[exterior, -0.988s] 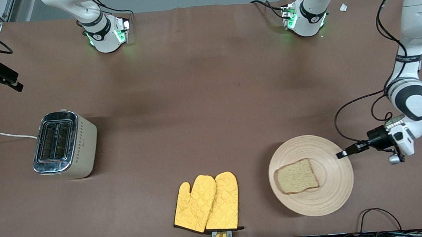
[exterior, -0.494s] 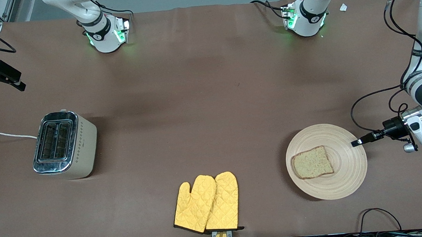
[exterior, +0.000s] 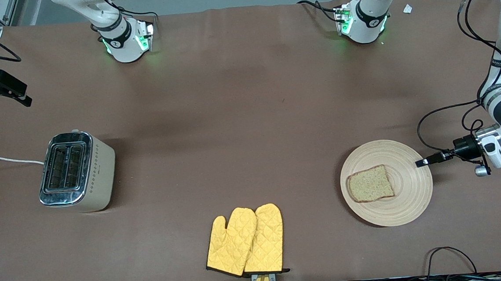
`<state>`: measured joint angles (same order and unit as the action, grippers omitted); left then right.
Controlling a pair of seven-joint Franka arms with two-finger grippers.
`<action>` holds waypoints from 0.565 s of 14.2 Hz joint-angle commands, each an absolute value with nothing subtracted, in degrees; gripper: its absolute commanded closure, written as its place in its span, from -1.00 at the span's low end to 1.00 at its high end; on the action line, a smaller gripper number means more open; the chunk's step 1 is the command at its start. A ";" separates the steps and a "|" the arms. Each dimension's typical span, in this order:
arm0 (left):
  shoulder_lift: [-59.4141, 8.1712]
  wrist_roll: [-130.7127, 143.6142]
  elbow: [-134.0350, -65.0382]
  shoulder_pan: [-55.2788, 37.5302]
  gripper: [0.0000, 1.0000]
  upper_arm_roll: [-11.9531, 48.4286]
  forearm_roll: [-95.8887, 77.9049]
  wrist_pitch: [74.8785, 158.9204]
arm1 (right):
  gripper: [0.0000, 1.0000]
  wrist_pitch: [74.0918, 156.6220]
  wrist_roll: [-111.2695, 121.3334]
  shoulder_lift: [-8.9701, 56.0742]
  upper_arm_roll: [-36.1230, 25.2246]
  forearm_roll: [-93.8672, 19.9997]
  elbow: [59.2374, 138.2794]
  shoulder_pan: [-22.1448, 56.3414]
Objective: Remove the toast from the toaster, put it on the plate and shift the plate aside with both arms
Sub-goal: 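Drag the plate with the left gripper away from the oven mitts, then open the left gripper and release the plate rim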
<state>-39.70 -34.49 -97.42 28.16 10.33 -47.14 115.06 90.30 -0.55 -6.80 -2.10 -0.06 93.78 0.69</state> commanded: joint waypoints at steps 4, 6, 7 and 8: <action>-39.90 -33.50 -90.02 27.69 -1.00 11.16 -42.37 111.18 | -1.00 89.74 -0.53 -7.47 -1.05 0.26 94.22 -1.32; -39.82 -29.56 -86.24 25.41 -1.00 11.07 -40.44 111.18 | -1.00 89.82 -0.35 -7.47 -1.05 0.35 94.31 -1.32; -39.55 -26.92 -84.65 24.53 -1.00 11.16 -38.17 111.18 | -1.00 89.82 -0.35 -7.47 -1.05 0.35 94.31 -1.32; -39.12 -23.07 -82.99 23.74 -1.00 11.60 -35.62 111.18 | -1.00 89.82 -0.35 -7.47 -1.05 0.35 94.31 -1.23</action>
